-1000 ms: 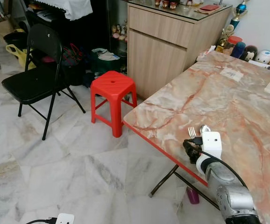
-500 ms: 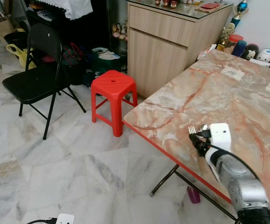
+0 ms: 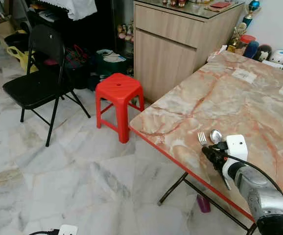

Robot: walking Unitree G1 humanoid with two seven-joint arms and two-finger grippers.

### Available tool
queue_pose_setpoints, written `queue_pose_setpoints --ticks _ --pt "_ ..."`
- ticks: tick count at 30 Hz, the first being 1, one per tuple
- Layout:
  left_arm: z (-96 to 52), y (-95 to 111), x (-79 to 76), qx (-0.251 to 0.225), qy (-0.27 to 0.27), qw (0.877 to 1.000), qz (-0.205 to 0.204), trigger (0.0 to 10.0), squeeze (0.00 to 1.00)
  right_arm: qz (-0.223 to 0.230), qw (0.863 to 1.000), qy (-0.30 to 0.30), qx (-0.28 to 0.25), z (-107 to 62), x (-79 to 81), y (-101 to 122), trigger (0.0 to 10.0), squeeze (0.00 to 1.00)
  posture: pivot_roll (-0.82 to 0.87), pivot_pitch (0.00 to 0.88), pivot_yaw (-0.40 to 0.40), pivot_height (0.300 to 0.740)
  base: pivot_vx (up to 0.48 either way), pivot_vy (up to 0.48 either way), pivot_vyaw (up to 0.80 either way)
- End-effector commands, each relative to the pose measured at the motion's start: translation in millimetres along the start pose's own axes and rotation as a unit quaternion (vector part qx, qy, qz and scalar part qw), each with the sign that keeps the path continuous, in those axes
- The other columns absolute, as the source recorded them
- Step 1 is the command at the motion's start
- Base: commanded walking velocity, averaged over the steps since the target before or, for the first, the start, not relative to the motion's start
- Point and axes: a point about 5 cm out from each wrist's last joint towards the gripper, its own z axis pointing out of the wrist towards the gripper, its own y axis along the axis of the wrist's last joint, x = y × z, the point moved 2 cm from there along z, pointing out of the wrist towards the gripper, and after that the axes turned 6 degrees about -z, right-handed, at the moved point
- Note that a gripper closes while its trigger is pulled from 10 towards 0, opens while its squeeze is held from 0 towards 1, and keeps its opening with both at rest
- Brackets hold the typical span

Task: Setting the table

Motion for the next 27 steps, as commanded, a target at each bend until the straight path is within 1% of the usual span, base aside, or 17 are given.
queue_pose_setpoints --ticks 1,2,3,4,5,6,7,13,16,20,27 --pt "-2.7 -9.7 1.0 0.021 -0.002 1.0 0.006 10.0 0.0 0.01 1.0 0.004 -0.002 1.0 -0.4 -0.9 2.2 0.0 0.03 0.121 -0.029 0.74 0.0 0.0 0.0" --pt "-2.7 -9.6 1.1 0.02 -0.001 1.0 0.006 10.0 0.0 0.01 1.0 0.004 -0.003 1.2 -0.2 -0.8 1.6 0.0 0.03 0.121 -0.029 0.74 0.0 0.0 0.0" --pt "-2.7 -9.4 1.3 0.02 -0.001 1.0 0.005 10.0 0.0 0.01 1.0 0.004 -0.005 1.5 0.0 -0.2 2.0 0.0 0.03 0.121 -0.029 0.74 0.0 0.0 0.0" --pt "-2.7 -9.4 1.3 0.02 -0.001 1.0 0.005 10.0 0.0 0.01 1.0 0.003 -0.005 1.7 0.0 -0.1 2.0 0.0 0.03 0.121 -0.029 0.74 0.0 0.0 0.0" --pt "-2.6 -9.3 1.4 0.02 -0.001 1.0 0.005 10.0 0.0 0.01 1.0 0.003 -0.007 1.8 0.1 0.6 3.8 0.0 0.03 0.12 -0.029 0.74 0.0 0.0 0.0" --pt "-2.6 -9.2 1.4 0.02 -0.001 1.0 0.005 10.0 0.0 0.01 1.0 0.003 -0.008 1.9 0.3 1.1 3.8 0.0 0.03 0.12 -0.029 0.74 0.0 0.0 0.0" --pt "-2.6 -9.0 1.3 0.019 -0.002 1.0 0.005 10.0 0.0 0.007 1.0 0.001 -0.014 1.8 0.0 3.5 10.0 0.0 0.03 0.119 -0.029 0.74 0.0 0.0 0.0" --pt "-2.4 -7.9 1.0 0.016 -0.002 1.0 0.004 10.0 0.0 0.003 0.999 -0.022 -0.034 0.4 -8.0 13.9 10.0 0.0 0.03 0.119 -0.029 0.74 0.0 0.0 0.0" --pt "-2.0 -7.0 0.3 0.014 -0.003 1.0 0.004 10.0 0.0 -0.006 0.999 -0.025 -0.033 0.1 -9.8 15.1 10.0 0.0 0.02 0.118 -0.03 0.74 0.0 0.0 0.0" --pt "-1.7 -6.3 -0.4 0.013 -0.004 1.0 0.004 10.0 0.0 -0.007 0.999 -0.024 -0.032 -0.4 -9.4 13.4 10.0 0.0 0.02 0.117 -0.031 0.74 0.0 0.0 0.0" --pt "-1.6 -6.1 -1.1 0.013 -0.005 1.0 0.004 10.0 0.0 -0.011 0.999 -0.01 -0.03 -0.6 -4.2 13.5 10.0 0.0 0.02 0.119 -0.03 0.74 0.0 0.0 0.0"
